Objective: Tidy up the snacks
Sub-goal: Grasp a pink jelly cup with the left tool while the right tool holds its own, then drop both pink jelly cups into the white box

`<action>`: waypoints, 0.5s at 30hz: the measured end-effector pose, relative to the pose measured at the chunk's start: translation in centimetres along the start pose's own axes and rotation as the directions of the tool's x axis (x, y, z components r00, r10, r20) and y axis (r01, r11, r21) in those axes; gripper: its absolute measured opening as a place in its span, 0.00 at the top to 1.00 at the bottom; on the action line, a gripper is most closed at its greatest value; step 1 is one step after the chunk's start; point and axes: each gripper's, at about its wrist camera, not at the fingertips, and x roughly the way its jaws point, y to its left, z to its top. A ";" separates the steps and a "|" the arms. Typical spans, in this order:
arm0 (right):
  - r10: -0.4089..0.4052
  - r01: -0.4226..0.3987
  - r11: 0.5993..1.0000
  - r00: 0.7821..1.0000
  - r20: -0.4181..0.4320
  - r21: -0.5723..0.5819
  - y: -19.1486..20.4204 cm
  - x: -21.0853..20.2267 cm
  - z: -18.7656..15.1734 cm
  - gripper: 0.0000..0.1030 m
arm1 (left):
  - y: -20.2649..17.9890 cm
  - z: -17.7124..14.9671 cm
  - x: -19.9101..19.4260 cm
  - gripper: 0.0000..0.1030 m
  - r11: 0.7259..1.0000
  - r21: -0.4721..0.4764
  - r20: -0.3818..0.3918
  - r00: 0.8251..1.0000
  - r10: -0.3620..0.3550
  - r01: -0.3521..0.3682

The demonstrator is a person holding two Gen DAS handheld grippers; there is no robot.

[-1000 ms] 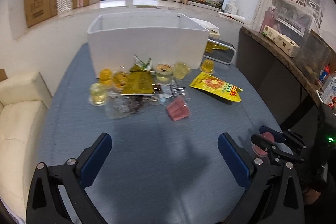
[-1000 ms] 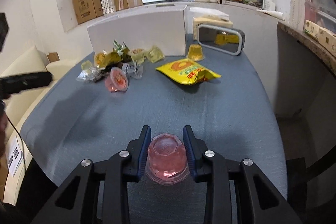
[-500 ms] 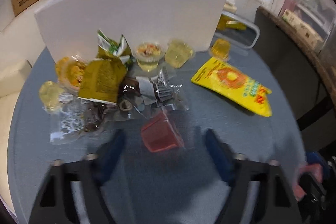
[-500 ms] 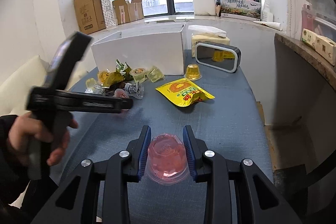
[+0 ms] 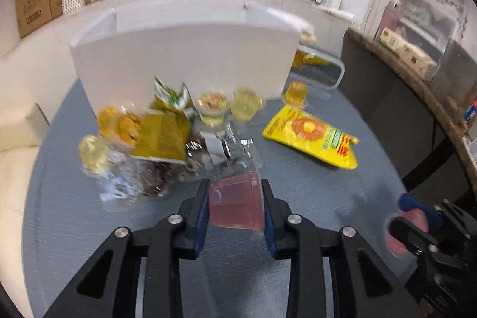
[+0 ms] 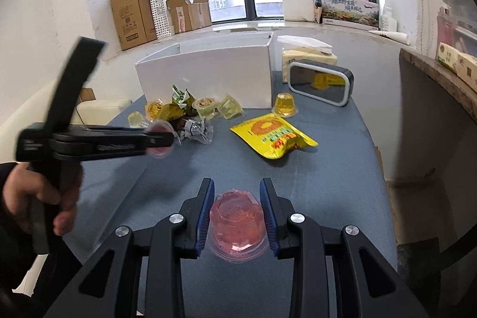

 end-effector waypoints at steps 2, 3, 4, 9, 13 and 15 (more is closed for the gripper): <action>0.009 -0.009 1.000 1.000 0.007 -0.009 0.4 0.2 0.6 0.67 | 0.5 0.4 -1.8 0.66 1.000 -0.002 0.037 0.999 -0.003 0.003; 0.011 -0.011 1.000 1.000 0.012 -0.016 0.7 0.3 1.0 0.67 | 0.8 0.6 -2.4 0.66 1.000 -0.001 0.049 0.999 -0.005 0.005; 0.014 -0.014 1.000 1.000 0.017 -0.022 0.9 0.3 1.4 0.67 | 1.1 0.7 -3.3 0.66 1.000 0.002 0.065 0.998 -0.005 0.005; 0.050 -0.048 0.998 0.998 0.040 -0.048 2.1 1.0 3.8 0.67 | 2.3 2.2 -6.1 0.66 1.000 0.005 0.144 0.990 0.001 -0.002; 0.071 -0.063 0.992 0.995 0.072 -0.106 3.2 1.7 6.5 0.67 | 3.3 4.3 -6.4 0.66 1.000 0.009 0.176 0.984 0.004 -0.006; 0.094 -0.084 0.991 0.992 0.089 -0.108 3.3 2.2 8.3 0.67 | 3.9 5.8 -6.3 0.66 1.000 0.010 0.194 0.981 0.011 -0.014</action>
